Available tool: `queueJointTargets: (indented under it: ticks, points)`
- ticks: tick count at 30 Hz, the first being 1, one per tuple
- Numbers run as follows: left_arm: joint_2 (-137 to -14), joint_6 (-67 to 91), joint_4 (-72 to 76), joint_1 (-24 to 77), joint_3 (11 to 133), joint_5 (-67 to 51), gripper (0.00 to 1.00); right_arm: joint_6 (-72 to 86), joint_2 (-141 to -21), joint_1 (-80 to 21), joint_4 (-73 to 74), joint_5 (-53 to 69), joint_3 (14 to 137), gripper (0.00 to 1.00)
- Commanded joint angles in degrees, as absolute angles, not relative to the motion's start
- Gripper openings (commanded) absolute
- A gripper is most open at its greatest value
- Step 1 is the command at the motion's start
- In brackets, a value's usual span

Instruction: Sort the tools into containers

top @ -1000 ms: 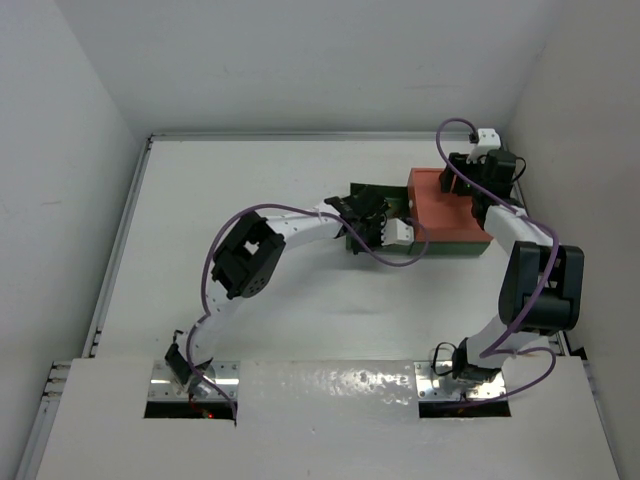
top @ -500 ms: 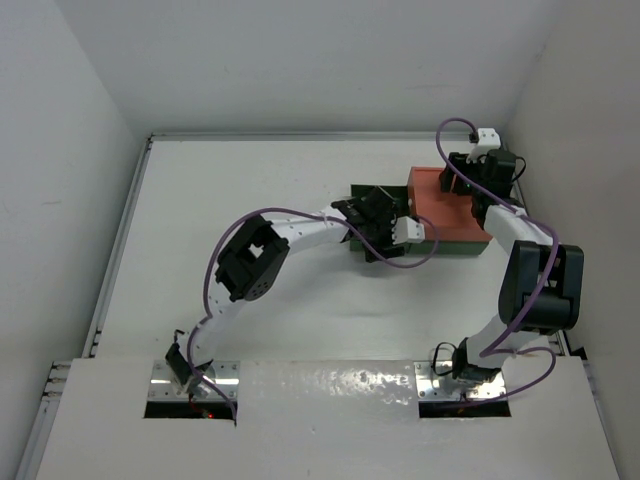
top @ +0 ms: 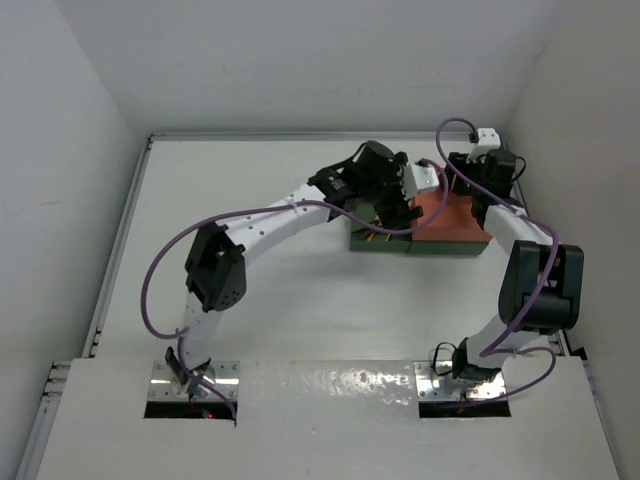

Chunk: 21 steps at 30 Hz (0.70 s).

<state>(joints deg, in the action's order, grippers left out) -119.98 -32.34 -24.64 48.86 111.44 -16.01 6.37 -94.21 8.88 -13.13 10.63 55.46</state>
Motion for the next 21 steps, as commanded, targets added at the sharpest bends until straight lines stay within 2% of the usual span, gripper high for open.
queueJointTargets:
  ticks: [1,3,5,6,9,18,21]
  points:
    - [-114.8,-21.1,-22.3,44.6,112.9,-15.4,1.0,9.0,-100.7,9.2,9.7,10.0,50.0,0.64]
    - [-115.3,-16.9,-17.7,38.5,110.8,-14.1,0.98,9.1,-100.7,9.2,9.7,10.2,50.0,0.64]
    - [-117.2,-12.5,-16.0,34.8,110.3,-10.0,0.88,9.1,-100.7,9.2,9.6,10.4,49.9,0.64]
    - [-118.6,-12.1,-15.9,33.3,111.0,-8.3,0.67,9.1,-100.6,9.1,9.6,10.5,49.9,0.64]
    - [-124.0,-12.7,-16.9,30.0,112.1,-4.1,0.43,9.1,-100.5,9.2,9.5,10.6,49.8,0.64]
    - [-134.4,-11.4,-17.0,29.7,112.7,-3.7,0.41,9.2,-100.6,9.2,9.5,10.5,49.7,0.63]
    - [-138.8,-9.7,-18.7,31.3,115.0,-4.8,0.37,9.3,-100.9,9.2,9.4,10.5,49.8,0.63]
